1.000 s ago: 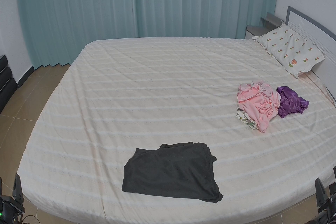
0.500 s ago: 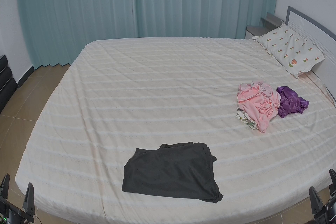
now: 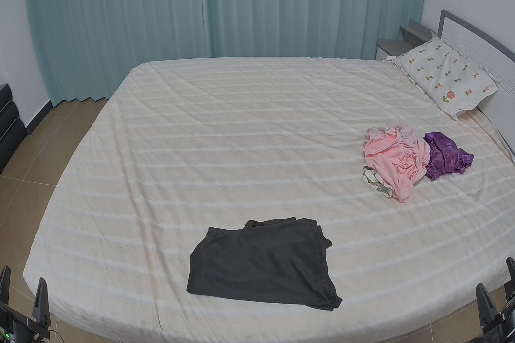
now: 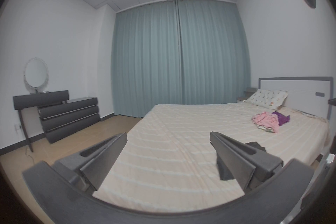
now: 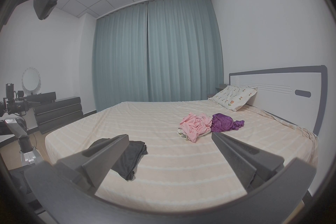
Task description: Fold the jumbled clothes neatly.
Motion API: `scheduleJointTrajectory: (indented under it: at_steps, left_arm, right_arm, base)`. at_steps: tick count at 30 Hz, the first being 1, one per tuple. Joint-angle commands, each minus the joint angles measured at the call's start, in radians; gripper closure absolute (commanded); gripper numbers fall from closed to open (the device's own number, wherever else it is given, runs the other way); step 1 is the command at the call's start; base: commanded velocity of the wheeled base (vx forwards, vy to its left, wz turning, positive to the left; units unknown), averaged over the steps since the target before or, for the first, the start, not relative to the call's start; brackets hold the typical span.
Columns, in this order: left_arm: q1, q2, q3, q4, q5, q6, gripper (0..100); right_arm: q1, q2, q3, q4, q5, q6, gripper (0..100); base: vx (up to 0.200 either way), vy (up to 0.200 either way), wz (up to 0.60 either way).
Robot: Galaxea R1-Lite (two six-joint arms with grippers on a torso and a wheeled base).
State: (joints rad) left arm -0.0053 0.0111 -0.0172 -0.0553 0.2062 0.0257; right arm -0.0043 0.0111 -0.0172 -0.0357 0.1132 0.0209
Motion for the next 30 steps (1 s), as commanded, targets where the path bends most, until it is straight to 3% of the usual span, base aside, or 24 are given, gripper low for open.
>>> scheduleJointTrajectory:
  at_steps: [1,5,7,9,12,30]
  left_arm:
    - [-0.001,-0.008,0.014,0.012,0.001,-0.001,0]
    - [-0.001,-0.01,0.016,0.008,-0.067,0.002,0]
    - [-0.001,-0.006,0.017,0.029,-0.175,-0.027,0]
    - [-0.001,-0.005,0.014,0.069,-0.234,-0.04,0]
    - [-0.001,-0.008,0.016,0.065,-0.232,0.013,0]
    - [-0.001,-0.008,0.016,0.065,-0.232,-0.004,0]
  right_arm:
    - [0.0,-0.01,0.011,-0.003,0.0,0.01,0]
    - [0.0,-0.01,0.011,-0.003,0.01,0.005,0]
    - [0.0,-0.01,0.011,-0.003,0.01,0.005,0]
    - [0.0,-0.01,0.011,-0.001,0.01,0.002,0]
    - [0.0,-0.01,0.013,-0.004,0.01,0.002,0]
    - [0.001,-0.01,0.011,-0.007,0.005,0.05,0]
  base:
    - [0.0,0.0,0.0]
    - [0.0,0.0,0.0]
    - [0.0,0.0,0.0]
    - [0.0,0.0,0.0]
    - [0.0,0.0,0.0]
    - [0.0,0.0,0.0]
